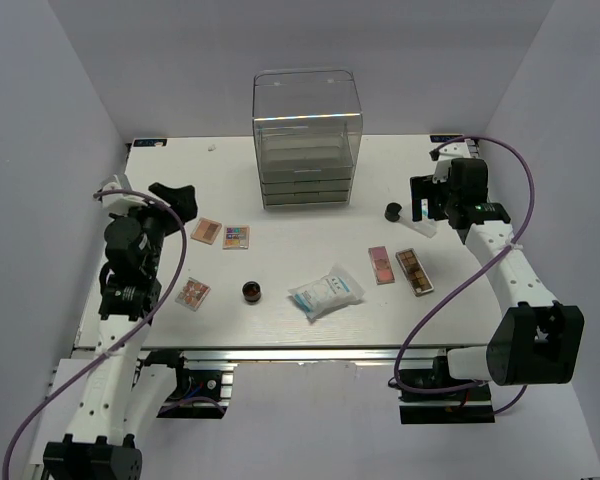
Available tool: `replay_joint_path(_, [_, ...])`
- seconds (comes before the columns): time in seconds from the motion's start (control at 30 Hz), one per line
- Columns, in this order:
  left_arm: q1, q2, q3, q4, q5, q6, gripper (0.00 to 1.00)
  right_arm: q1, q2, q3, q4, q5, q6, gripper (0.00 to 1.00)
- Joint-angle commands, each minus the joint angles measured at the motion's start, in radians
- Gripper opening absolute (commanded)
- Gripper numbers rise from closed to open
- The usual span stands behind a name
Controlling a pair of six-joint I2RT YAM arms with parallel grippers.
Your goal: Organize the makeup
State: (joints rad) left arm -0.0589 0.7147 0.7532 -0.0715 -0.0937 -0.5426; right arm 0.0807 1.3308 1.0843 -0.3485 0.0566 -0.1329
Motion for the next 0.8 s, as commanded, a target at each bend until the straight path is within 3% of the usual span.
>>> replay_joint_path(0.0, [0.002, 0.043, -0.037, 0.007, 0.153, -0.098, 0.98, 0.001, -0.054, -0.006, 0.031, -0.121, -0.062, 0.89])
replay_joint_path(0.07, [0.001, 0.08, -0.066, 0.048, 0.189, -0.137, 0.97, 0.001, -0.071, -0.027, 0.055, -0.213, -0.109, 0.89])
replay_joint_path(0.17, [-0.013, 0.123, -0.092, 0.128, 0.23, -0.203, 0.86, 0.001, -0.085, -0.031, 0.074, -0.256, -0.122, 0.89])
replay_joint_path(0.27, [-0.111, 0.219, -0.094, 0.202, 0.229, -0.226, 0.5, 0.002, -0.078, -0.011, -0.002, -0.424, -0.308, 0.89])
replay_joint_path(0.3, [-0.146, 0.251, -0.069, 0.21, 0.198, -0.227, 0.26, 0.004, -0.074, -0.001, -0.076, -0.539, -0.423, 0.89])
replay_joint_path(0.37, [-0.241, 0.359, -0.042, 0.234, 0.174, -0.246, 0.18, 0.036, -0.067, 0.017, -0.15, -0.625, -0.541, 0.89])
replay_joint_path(0.4, [-0.26, 0.391, -0.031, 0.246, 0.145, -0.264, 0.17, 0.05, -0.067, 0.011, -0.165, -0.667, -0.578, 0.89])
replay_joint_path(0.53, [-0.332, 0.486, -0.047, 0.439, 0.066, -0.399, 0.43, 0.082, -0.059, 0.0, -0.217, -0.754, -0.694, 0.9])
replay_joint_path(0.63, [-0.375, 0.56, -0.051, 0.53, 0.023, -0.479, 0.6, 0.088, -0.062, -0.027, -0.109, -0.723, -0.553, 0.89])
replay_joint_path(0.67, [-0.386, 0.601, -0.042, 0.556, 0.017, -0.499, 0.62, 0.094, -0.062, -0.034, -0.03, -0.707, -0.472, 0.89])
replay_joint_path(0.77, [-0.42, 0.66, -0.028, 0.659, -0.015, -0.546, 0.67, 0.096, -0.053, -0.04, 0.098, -0.617, -0.314, 0.69])
